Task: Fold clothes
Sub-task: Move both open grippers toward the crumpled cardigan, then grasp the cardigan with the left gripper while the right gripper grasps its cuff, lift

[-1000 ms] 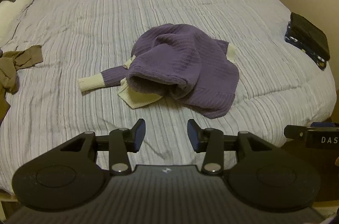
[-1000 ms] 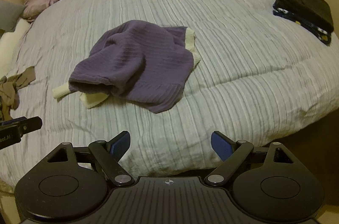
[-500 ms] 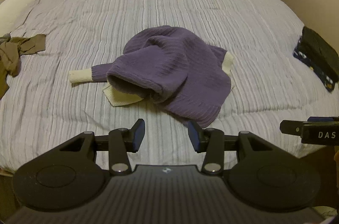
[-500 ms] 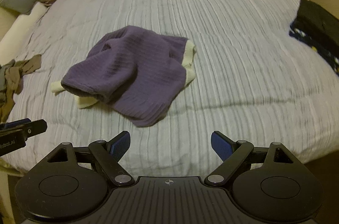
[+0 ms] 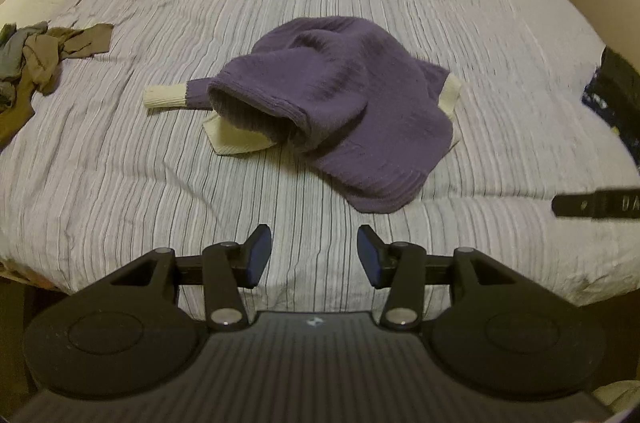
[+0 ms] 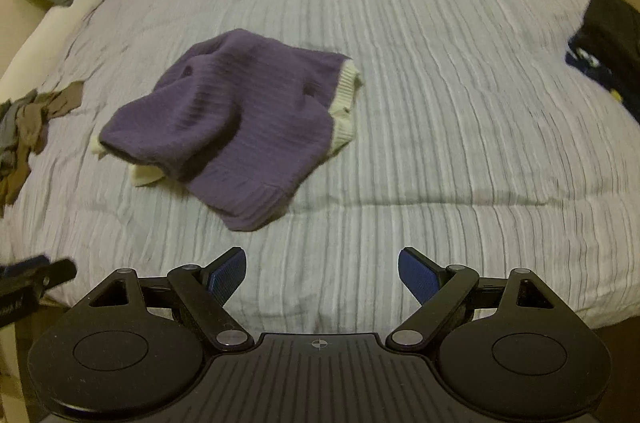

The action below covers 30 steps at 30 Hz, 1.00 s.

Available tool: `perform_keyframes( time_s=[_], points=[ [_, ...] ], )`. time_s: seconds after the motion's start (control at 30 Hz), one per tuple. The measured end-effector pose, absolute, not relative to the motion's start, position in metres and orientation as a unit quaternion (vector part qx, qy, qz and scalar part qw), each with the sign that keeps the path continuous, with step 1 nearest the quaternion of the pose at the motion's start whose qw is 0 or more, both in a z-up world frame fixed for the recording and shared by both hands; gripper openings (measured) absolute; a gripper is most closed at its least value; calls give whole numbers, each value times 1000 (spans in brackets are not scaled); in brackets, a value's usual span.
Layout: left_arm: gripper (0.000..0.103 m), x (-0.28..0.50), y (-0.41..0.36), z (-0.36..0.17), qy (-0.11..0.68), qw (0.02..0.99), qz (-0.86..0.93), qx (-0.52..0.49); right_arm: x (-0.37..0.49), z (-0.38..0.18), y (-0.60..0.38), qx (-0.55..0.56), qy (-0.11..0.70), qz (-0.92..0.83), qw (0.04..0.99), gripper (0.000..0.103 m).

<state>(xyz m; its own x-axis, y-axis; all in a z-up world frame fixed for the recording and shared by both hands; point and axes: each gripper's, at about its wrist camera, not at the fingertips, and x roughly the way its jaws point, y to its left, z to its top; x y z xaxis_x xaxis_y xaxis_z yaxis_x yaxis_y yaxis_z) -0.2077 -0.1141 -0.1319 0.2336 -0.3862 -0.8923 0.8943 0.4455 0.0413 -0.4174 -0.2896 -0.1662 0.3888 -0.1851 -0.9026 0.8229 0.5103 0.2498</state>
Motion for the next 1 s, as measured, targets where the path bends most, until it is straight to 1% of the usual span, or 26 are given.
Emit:
perform_keyframes(
  time_s=[0.17, 0.37, 0.6, 0.83, 1.0],
  points=[
    [45, -223, -137, -167, 414, 704, -468, 338, -437, -189, -316, 382, 433, -368, 728, 86],
    [45, -243, -171, -218, 380, 662, -508, 400, -462, -214, -340, 393, 419, -433, 695, 86],
    [46, -266, -205, -267, 332, 630, -549, 438, -503, -252, -363, 411, 415, -496, 643, 86],
    [48, -287, -239, -318, 245, 621, -570, 479, -528, -278, -374, 453, 377, -546, 595, 86],
    [49, -294, -256, -355, 177, 613, -571, 516, -525, -297, -373, 458, 387, -546, 585, 86]
  ],
)
